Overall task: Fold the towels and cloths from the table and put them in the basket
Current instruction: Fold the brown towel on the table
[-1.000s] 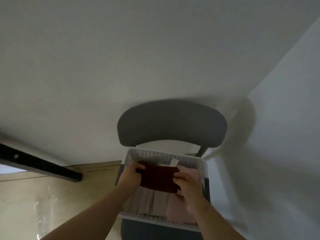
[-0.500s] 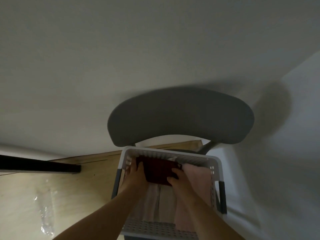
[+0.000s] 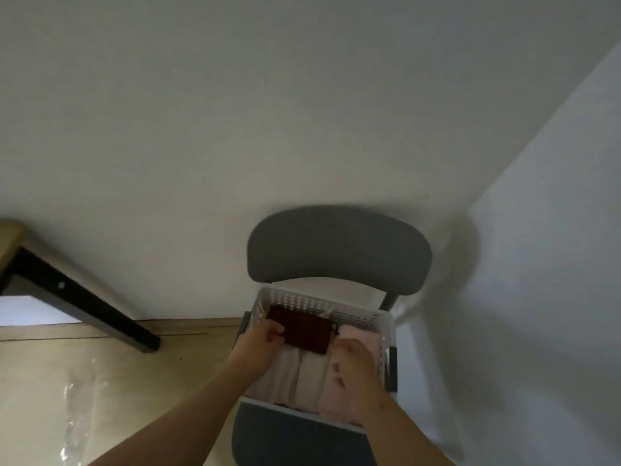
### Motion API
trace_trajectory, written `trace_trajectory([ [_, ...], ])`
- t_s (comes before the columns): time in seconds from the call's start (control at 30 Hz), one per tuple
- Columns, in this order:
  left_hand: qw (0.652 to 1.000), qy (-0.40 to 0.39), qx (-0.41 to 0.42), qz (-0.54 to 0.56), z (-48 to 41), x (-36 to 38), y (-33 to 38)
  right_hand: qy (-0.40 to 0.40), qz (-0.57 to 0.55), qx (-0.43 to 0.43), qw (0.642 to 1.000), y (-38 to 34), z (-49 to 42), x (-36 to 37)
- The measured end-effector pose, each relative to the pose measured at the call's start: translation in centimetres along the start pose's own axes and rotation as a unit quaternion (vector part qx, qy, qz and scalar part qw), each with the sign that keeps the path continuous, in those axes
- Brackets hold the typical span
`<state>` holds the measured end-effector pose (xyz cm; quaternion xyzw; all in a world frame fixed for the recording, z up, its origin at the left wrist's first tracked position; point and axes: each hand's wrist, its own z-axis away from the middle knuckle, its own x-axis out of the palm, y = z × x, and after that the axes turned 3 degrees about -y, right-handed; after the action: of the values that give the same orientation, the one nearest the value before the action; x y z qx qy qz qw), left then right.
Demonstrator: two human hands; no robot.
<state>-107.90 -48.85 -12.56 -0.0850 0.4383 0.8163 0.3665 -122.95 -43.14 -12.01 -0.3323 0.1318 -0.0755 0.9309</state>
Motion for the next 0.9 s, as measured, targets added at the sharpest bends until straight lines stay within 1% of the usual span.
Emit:
trace_trajectory([
  [0.17,0.997,0.026,0.015,0.077,9.7,0.3,-2.4,-0.015,-0.02,-0.03,0.999,3.2,8.0,0.6],
  [0.27,0.993,0.04,0.006,0.11,15.9,0.8,-5.6,-0.031,-0.006,-0.047,0.998,6.6,13.2,2.1],
  [0.37,0.987,0.078,-0.001,0.14,21.9,0.5,-8.8,-0.06,-0.01,-0.064,0.996,10.0,17.6,4.0],
  [0.47,0.983,0.104,-0.012,0.154,27.2,-0.3,-12.5,-0.076,-0.006,-0.063,0.995,13.4,21.3,6.5],
  [0.53,0.98,0.116,-0.008,0.164,30.4,-1.1,-15.3,-0.081,0.0,-0.077,0.994,15.6,24.2,8.4],
  [0.6,0.975,0.122,0.014,0.187,33.3,-2.2,-18.2,-0.085,-0.002,-0.091,0.992,17.8,27.2,10.5],
  [0.73,0.974,0.12,0.045,0.187,39.6,-4.9,-25.1,-0.068,-0.031,-0.114,0.991,23.2,32.7,16.4],
  [0.9,0.982,0.115,0.036,0.143,47.5,-7.4,-36.0,-0.076,-0.056,-0.075,0.993,31.1,43.0,24.2],
])
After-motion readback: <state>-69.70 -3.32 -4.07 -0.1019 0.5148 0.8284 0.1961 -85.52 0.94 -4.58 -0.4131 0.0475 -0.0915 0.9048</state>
